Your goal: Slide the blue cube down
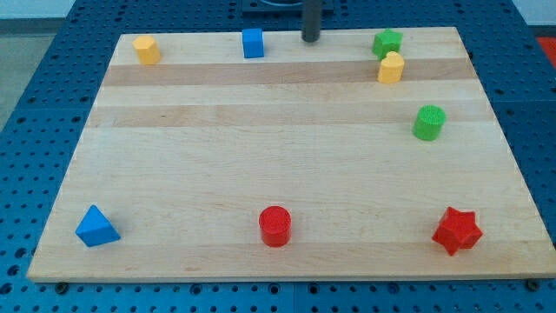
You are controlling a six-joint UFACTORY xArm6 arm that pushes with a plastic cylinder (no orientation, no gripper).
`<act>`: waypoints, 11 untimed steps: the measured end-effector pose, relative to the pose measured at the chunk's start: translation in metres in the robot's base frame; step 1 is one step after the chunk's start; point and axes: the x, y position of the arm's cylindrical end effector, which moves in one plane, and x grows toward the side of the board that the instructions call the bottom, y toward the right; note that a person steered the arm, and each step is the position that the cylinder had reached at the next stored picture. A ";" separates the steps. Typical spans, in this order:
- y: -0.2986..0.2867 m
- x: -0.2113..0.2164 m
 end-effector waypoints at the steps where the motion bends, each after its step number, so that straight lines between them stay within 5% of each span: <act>1: -0.061 -0.004; 4: -0.109 0.002; 11: -0.058 0.073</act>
